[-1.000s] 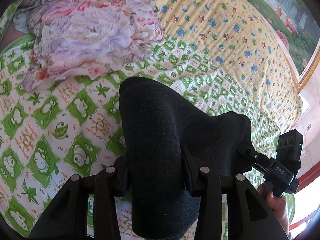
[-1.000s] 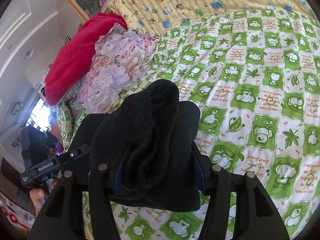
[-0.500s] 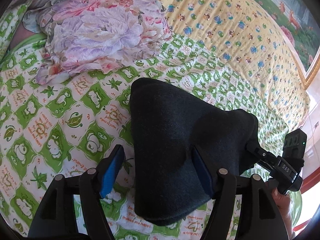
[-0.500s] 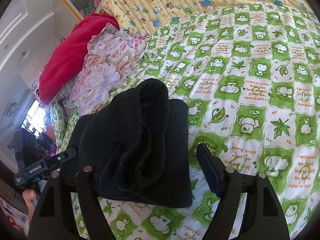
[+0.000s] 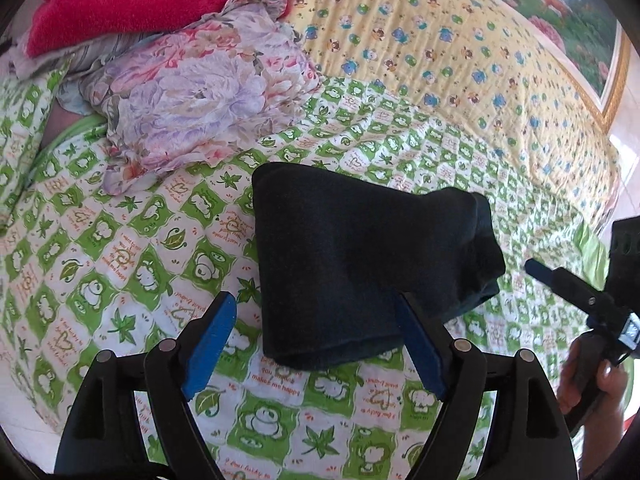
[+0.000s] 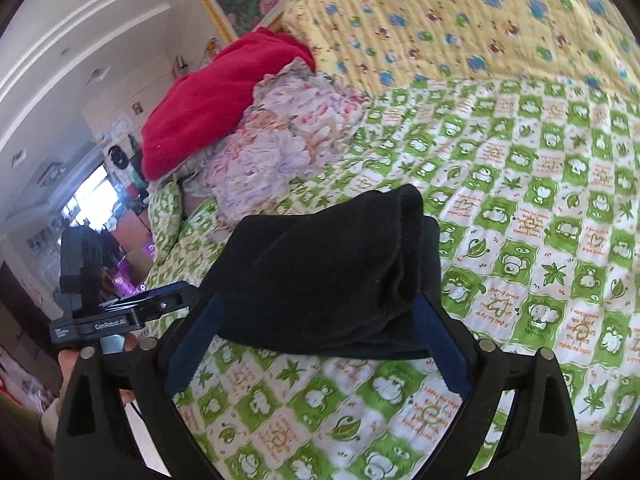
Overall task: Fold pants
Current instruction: 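Open both grippers and lift them off the folded pants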
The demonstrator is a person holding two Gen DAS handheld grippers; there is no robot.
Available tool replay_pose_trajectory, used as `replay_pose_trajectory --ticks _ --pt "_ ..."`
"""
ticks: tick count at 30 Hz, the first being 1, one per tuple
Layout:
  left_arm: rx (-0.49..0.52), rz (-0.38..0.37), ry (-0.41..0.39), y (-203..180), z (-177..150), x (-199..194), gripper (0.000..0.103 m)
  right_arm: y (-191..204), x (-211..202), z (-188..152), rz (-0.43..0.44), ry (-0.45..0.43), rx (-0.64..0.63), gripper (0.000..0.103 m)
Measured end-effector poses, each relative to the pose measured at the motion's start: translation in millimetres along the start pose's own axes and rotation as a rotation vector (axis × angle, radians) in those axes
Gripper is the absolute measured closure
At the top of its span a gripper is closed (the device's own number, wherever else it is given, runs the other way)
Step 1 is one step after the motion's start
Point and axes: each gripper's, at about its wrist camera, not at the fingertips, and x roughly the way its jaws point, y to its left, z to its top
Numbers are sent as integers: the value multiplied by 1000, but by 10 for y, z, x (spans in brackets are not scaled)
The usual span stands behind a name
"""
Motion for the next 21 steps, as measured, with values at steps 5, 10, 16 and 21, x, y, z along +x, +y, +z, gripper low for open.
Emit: replay_pose_trajectory --ticks 5,10,16,21 --pt "60 69 -19 -91 -125 -98 21 142 -90 -82 -19 6 -67 5" --pt "123 134 -33 -185 -190 -186 20 232 -86 -166 -36 22 -125 5" --pt "174 165 -37 -263 -237 -245 20 276 -85 -220 -54 30 -149 4" --pt "199 205 -45 -308 -265 -257 19 295 -105 -236 -82 24 -157 4"
